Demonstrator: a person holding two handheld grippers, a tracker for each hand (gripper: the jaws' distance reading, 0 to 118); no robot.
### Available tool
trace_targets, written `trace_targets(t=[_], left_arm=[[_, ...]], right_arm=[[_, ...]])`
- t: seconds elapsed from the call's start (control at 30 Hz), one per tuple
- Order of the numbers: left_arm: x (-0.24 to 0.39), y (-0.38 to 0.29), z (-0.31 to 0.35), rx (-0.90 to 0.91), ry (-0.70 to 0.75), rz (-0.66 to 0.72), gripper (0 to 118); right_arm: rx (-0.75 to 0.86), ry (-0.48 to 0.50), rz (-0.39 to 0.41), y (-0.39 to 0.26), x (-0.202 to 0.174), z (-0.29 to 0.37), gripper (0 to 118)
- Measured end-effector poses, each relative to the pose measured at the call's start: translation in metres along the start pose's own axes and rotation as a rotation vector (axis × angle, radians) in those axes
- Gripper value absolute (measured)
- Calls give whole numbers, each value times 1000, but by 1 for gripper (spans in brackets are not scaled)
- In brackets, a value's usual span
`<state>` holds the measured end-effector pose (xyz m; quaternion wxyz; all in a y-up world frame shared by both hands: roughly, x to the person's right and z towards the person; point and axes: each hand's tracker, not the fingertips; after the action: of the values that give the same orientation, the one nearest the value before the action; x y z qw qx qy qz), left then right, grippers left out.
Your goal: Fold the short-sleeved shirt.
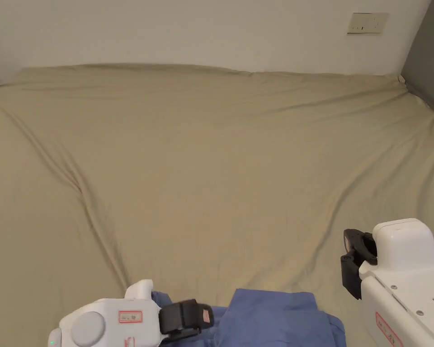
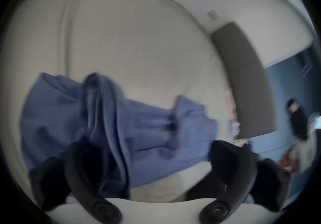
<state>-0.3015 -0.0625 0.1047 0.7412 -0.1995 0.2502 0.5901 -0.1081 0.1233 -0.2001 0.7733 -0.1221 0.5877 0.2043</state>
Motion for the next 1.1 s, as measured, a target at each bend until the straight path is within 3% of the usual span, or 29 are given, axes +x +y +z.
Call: trace_targets(t=[0.07, 0.13, 0.2, 0.23, 0.33, 0.37, 0.43, 0.6, 0.87, 1.1], left_arm=[[-1, 0, 15, 66, -37, 29, 118], [-6, 4, 34, 128, 4, -29, 117], [-13, 7, 52, 174, 49, -94, 108], [-16, 8, 63, 198, 77, -123, 95], [-5, -2, 79, 263, 249, -225, 17], [-5, -5, 78, 269, 324, -270, 3], [-9, -10, 71, 281, 422, -364, 3], [-6, -40, 35, 228, 488, -468, 0], [27, -79, -47, 186, 702, -778, 0], [43, -89, -69, 194, 671, -769, 0]], right_arm=[[3, -2, 1, 1, -1, 0, 0], [6, -2, 1, 2, -3, 0, 0], [4, 1, 3, 2, -5, 0, 0], [3, 2, 8, 3, -7, 0, 0], [3, 10, 13, 2, -12, -1, 0], [3, 14, 12, 2, -13, -1, 0], [1, 19, 16, 2, -17, -2, 0], [-6, 29, 30, 2, -22, -1, 0], [-24, 20, 31, 0, -17, -1, 0], [-35, 16, 29, -2, -14, -4, 0]])
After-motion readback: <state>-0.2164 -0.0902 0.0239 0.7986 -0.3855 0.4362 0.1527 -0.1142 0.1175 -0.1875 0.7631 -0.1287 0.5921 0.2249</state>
